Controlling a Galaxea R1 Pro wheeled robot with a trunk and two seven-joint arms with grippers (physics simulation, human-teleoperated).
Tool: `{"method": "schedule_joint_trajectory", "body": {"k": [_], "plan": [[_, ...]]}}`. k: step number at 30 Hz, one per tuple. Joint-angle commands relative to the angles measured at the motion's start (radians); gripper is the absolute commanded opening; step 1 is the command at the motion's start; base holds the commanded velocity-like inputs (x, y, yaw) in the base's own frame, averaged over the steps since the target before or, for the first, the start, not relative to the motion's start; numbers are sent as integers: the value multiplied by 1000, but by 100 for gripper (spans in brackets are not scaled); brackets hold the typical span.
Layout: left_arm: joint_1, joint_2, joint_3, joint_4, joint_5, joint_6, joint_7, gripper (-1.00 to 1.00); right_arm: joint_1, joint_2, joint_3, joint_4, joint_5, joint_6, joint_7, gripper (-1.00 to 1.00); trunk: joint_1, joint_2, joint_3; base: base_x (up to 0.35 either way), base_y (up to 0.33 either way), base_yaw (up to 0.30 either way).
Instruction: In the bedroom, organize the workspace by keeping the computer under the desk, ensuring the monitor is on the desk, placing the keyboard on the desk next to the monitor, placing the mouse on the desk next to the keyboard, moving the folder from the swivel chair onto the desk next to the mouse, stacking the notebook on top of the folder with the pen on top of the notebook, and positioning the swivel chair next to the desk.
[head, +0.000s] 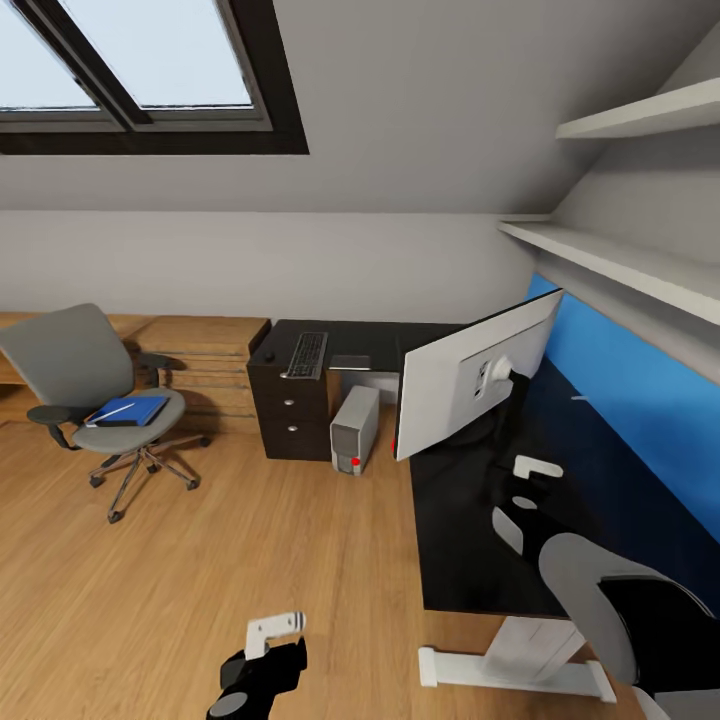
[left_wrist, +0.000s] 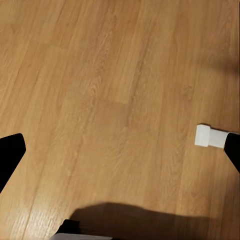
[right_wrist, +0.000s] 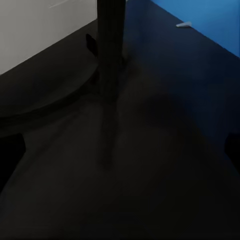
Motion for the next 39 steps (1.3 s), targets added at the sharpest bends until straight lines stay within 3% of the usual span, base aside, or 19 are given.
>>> {"method": "schedule_joint_trajectory", "body": {"k": [1, 12, 20, 27, 39], "plan": [[0, 0, -1, -5, 9, 2, 9, 100, -1, 0, 5, 2, -9, -5, -1, 100, 1, -2, -2, 0, 0, 0], [0, -1, -1, -11, 9, 2, 10, 100, -1, 0, 3, 3, -10, -4, -10, 100, 1, -2, -2, 0, 0, 0], [0, -1, -1, -13, 9, 2, 8, 100, 0, -3, 9, 13, 6, -21, 22, 100, 1, -2, -2, 0, 0, 0], [0, -1, -6, -16, 11, 2, 8, 100, 0, -47, 9, 29, 6, -69, 139, 100, 1, -2, -2, 0, 0, 0], [0, -1, -8, -17, 11, 2, 5, 100, 0, -66, 9, 41, 5, -104, 166, 100, 1, -2, -2, 145, 0, 0]]}}
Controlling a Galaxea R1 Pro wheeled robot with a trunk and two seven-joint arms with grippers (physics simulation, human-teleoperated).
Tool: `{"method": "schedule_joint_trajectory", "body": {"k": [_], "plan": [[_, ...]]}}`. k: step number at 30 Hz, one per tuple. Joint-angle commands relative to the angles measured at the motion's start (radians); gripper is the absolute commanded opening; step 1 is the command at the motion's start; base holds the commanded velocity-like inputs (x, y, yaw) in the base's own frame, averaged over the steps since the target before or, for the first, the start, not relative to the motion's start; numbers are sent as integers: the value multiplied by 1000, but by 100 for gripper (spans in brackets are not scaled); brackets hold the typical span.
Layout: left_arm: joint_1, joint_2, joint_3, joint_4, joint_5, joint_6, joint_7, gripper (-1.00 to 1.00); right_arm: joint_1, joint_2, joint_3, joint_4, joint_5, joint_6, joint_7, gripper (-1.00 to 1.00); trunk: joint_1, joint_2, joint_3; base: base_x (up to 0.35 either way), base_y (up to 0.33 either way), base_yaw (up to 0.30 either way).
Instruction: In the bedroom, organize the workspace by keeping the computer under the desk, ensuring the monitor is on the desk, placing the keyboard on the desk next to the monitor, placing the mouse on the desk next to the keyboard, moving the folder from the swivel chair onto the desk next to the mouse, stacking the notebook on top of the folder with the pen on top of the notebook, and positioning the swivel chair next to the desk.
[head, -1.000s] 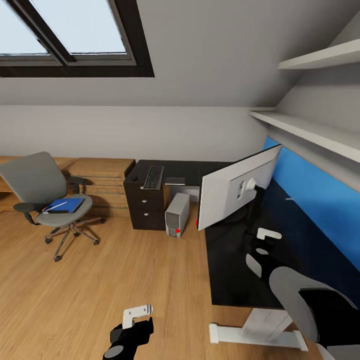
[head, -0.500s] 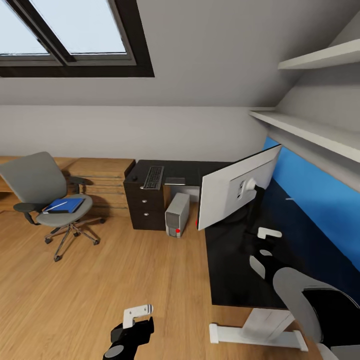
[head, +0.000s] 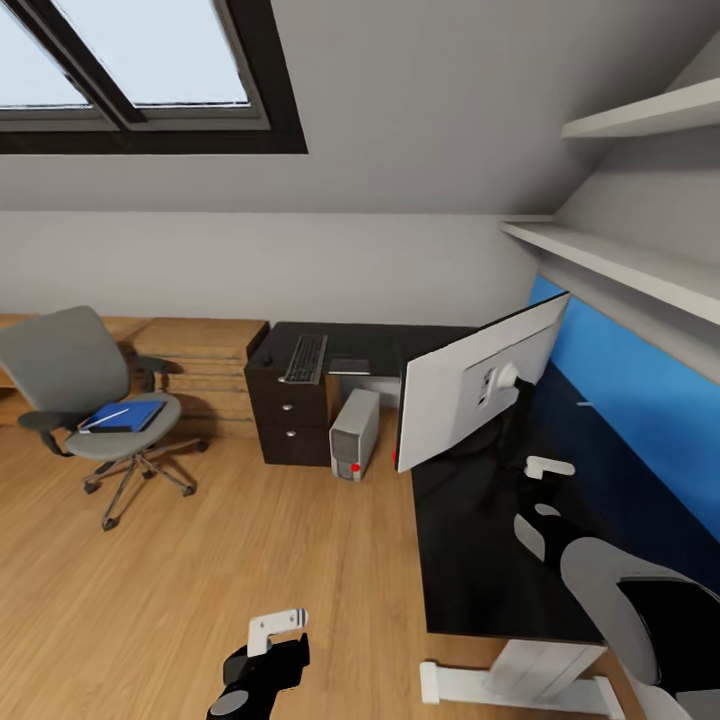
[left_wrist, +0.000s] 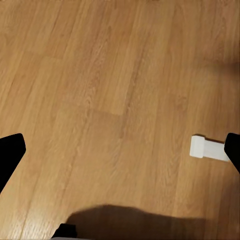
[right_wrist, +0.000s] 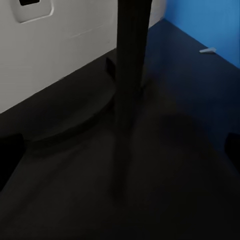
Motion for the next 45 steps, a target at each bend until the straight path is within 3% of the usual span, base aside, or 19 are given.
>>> {"method": "schedule_joint_trajectory", "body": {"k": [1, 18, 45], "plan": [[0, 0, -2, -2, 9, 2, 8, 100, -1, -1, 6, 1, -8, -5, 0, 100, 1, -2, -2, 136, 0, 0], [0, -1, -6, 0, 8, 2, 6, 100, -1, -25, 5, 1, -13, -7, -1, 100, 1, -2, -2, 115, -21, 0], [0, -1, -4, 0, 8, 2, 5, 100, -1, -26, 6, 1, -10, -7, -1, 100, 1, -2, -2, 111, -64, 0]]}}
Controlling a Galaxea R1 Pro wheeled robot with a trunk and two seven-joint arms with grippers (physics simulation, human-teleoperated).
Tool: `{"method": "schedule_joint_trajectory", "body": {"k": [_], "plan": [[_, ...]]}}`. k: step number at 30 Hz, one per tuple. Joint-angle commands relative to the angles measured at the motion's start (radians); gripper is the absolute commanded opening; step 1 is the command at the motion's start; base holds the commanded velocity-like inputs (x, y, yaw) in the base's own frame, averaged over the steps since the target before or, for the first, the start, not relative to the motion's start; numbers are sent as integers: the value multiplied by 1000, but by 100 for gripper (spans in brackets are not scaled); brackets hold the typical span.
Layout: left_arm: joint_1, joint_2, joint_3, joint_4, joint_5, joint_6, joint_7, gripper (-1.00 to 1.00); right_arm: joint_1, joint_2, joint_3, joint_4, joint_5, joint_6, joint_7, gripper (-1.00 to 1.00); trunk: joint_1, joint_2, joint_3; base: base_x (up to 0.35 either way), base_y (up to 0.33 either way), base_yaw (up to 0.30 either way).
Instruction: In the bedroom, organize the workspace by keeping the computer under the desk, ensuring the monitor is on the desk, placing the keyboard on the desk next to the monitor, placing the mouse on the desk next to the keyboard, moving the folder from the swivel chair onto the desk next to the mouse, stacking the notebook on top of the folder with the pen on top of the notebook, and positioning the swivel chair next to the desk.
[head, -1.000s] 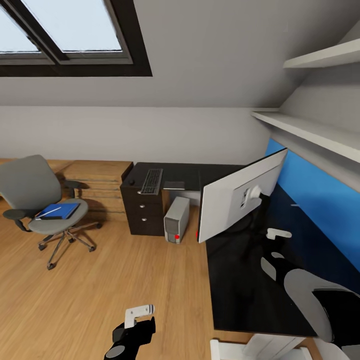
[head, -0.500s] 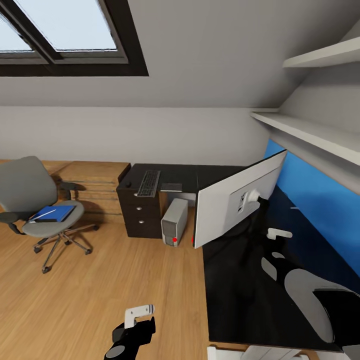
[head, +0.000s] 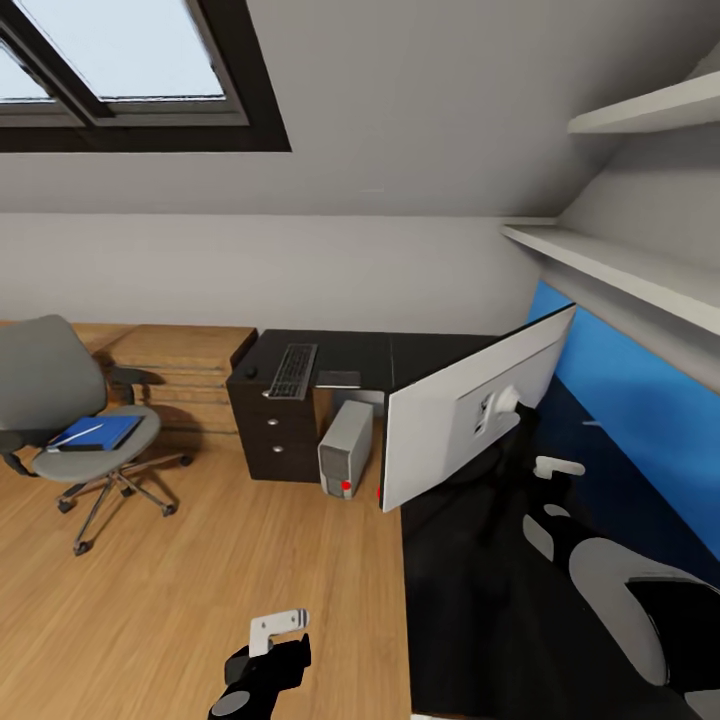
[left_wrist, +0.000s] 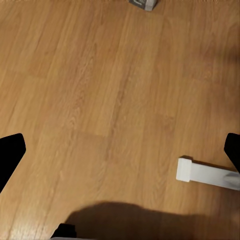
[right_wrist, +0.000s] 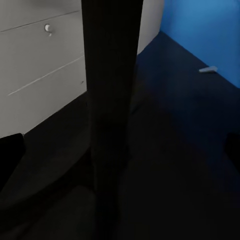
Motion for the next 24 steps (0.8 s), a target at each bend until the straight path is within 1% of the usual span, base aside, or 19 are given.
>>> {"method": "schedule_joint_trajectory", "body": {"k": [1, 5, 13, 18, 24], "plan": [[0, 0, -1, -1, 9, 2, 8, 100, -1, 0, 6, 1, -8, -3, -1, 100, 1, -2, -2, 120, -8, 0], [0, 0, -1, -1, 10, 2, 8, 100, -1, -1, 6, 1, -7, -3, -1, 100, 1, -2, -2, 151, -11, 0], [0, 0, -1, 1, 9, 2, 8, 100, -1, -1, 6, 1, -7, -3, -1, 100, 1, -2, -2, 45, -2, 0], [0, 0, -1, 1, 9, 2, 7, 100, -1, -1, 6, 1, -7, -3, -1, 100, 1, -2, -2, 201, 0, 0], [0, 0, -1, 1, 9, 2, 8, 100, -1, -1, 6, 1, -7, -4, -1, 100, 1, -2, -2, 40, 0, 0]]}}
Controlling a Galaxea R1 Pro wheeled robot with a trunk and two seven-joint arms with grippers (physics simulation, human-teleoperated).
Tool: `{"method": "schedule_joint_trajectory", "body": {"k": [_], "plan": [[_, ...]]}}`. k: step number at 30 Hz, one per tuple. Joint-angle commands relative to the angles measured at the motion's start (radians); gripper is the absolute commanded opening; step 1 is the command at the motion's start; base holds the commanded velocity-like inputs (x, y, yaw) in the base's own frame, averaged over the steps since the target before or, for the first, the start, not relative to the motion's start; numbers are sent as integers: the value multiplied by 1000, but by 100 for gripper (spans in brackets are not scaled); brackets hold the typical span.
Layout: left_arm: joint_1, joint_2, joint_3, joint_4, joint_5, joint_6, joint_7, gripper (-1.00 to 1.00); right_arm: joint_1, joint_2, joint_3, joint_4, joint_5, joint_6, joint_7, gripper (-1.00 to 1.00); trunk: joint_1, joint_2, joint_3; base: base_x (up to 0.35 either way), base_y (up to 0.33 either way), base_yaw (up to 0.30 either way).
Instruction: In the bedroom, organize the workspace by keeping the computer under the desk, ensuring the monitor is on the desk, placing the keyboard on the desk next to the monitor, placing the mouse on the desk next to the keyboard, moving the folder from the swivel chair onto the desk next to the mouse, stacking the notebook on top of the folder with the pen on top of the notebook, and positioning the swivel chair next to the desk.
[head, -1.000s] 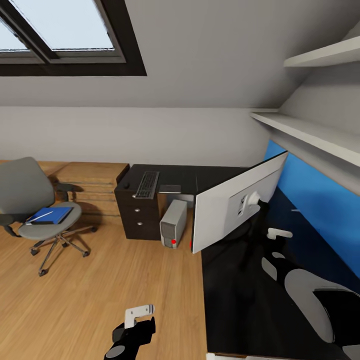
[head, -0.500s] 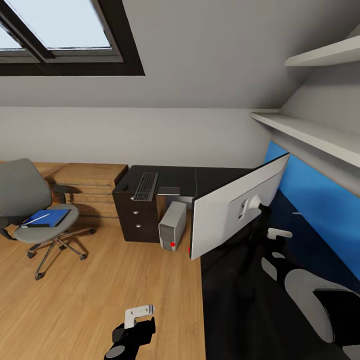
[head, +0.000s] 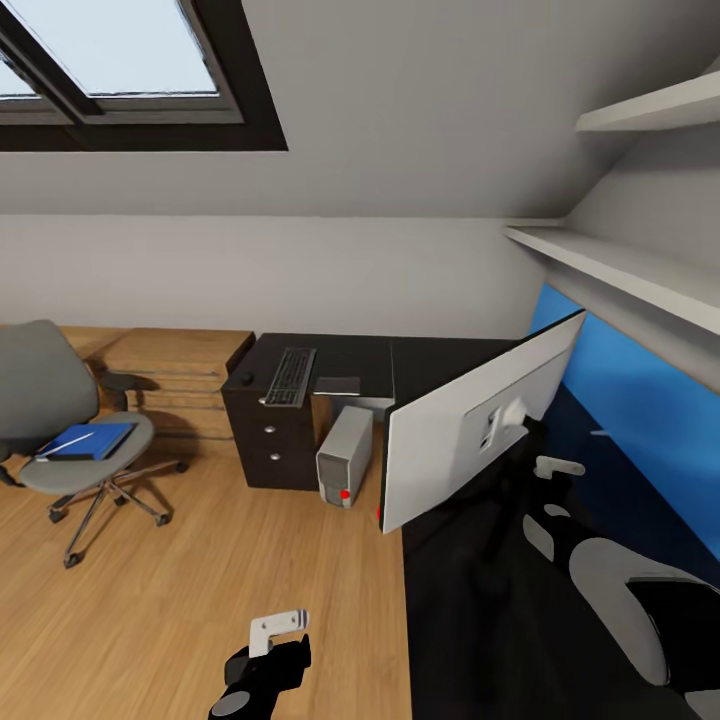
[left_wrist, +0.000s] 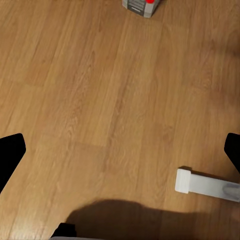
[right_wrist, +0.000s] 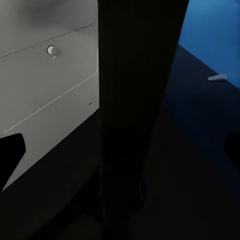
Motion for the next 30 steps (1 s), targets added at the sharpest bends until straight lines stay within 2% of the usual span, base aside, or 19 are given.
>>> {"method": "schedule_joint_trajectory", "body": {"k": [1, 9, 16, 23, 30], "plan": [[0, 0, -1, -2, 9, 2, 8, 100, -1, 0, 6, 1, -8, -3, -1, 100, 1, -2, -2, 68, 0, 0], [0, -1, -2, -2, 8, 2, 9, 100, -1, 0, 6, 0, -8, -3, -1, 100, 1, -2, -2, 126, -32, 0], [0, -1, -3, 0, 8, 2, 9, 100, -1, 0, 6, 0, -8, -3, -1, 100, 1, -2, -2, 15, -10, 0], [0, 0, -3, 1, 8, 2, 9, 100, -1, 0, 6, 0, -8, -3, -1, 100, 1, -2, -2, 2, -175, 0], [0, 0, -1, 1, 8, 2, 10, 100, -1, 0, 6, 0, -8, -3, -1, 100, 1, -2, -2, 0, -20, 0]]}}
